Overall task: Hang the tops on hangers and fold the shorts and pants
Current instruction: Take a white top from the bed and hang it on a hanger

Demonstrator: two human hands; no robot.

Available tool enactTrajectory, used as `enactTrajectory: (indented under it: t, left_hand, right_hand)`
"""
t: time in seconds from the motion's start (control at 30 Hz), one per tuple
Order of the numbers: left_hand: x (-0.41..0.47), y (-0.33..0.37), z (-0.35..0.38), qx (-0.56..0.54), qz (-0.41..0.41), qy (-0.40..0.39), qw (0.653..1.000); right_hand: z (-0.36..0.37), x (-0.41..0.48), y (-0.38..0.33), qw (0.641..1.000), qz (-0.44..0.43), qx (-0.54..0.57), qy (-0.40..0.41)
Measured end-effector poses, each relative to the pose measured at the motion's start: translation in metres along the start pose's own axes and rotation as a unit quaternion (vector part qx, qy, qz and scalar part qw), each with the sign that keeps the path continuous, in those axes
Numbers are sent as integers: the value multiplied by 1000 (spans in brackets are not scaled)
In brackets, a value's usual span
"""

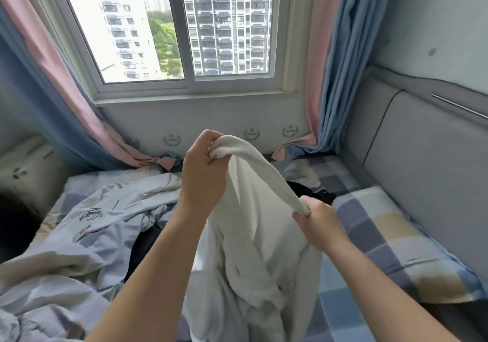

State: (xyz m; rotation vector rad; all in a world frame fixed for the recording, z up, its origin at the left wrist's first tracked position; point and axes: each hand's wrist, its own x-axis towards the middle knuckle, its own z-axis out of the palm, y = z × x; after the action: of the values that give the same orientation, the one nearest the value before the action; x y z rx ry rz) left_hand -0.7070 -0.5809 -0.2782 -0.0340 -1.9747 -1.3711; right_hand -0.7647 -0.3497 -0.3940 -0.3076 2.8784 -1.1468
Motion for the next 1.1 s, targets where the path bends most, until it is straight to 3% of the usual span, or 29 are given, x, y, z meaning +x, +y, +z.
enactTrajectory:
  t: [0.07,0.13,0.27,0.4,0.53,0.77,0.87,1.0,1.1]
  left_hand:
    - [6,-6,-8,5,-13,14,1000]
    - [9,-17,-16,32,-37,-15,999]
    - [9,-49,-27,106,-157,-73,979]
    - [-8,-84,-18,164,-260,-129,943]
    - [-42,-89,0,72,-336,-216,914]
    - [-110,-62,27,-10,-290,-387,875]
    - [-132,-59,36,-41,-291,-385,875]
    - [-156,-61,46,70,-256,-363,893]
    - [-172,-60,60,92,-285,-321,899]
  right_hand:
    - [8,-5,27,993,91,-50,-50]
    - [10,-11,43,988,135,-34,-73]
    - [-8,-17,19,994,90,63,-19]
    - [-23,-21,-24,989,30,147,-15]
    - [-18,-25,-44,976,27,215,-15]
    - [-8,-33,-65,960,62,274,7]
    - [-10,-33,-72,950,86,298,28]
    - [-17,-35,-79,925,127,355,42]
    - [-16,-42,-86,901,142,410,26]
